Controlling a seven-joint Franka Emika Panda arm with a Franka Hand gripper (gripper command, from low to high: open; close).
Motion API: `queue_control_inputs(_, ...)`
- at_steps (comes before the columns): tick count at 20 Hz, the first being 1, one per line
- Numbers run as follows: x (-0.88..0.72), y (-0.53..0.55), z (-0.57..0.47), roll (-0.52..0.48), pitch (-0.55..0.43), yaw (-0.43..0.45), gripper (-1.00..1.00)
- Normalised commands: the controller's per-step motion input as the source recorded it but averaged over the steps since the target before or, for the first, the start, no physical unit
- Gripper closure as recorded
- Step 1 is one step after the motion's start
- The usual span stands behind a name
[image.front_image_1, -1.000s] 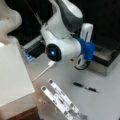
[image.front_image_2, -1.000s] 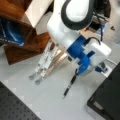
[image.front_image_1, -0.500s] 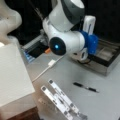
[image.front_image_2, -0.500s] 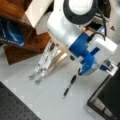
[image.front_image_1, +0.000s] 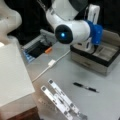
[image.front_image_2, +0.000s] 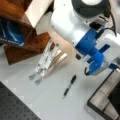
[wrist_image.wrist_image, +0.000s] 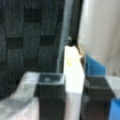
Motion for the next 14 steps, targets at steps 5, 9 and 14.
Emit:
queue_control_inputs(5,-0.17,0.26,0.15,0.039,0.057,-0.121,1.0)
queue_control_inputs(9,-0.17,0.3,0.15,0.033,0.065,-0.179,1.0)
queue_control_inputs(14,-0.21,0.34,0.13,0.007,0.054,-0.204,1.0)
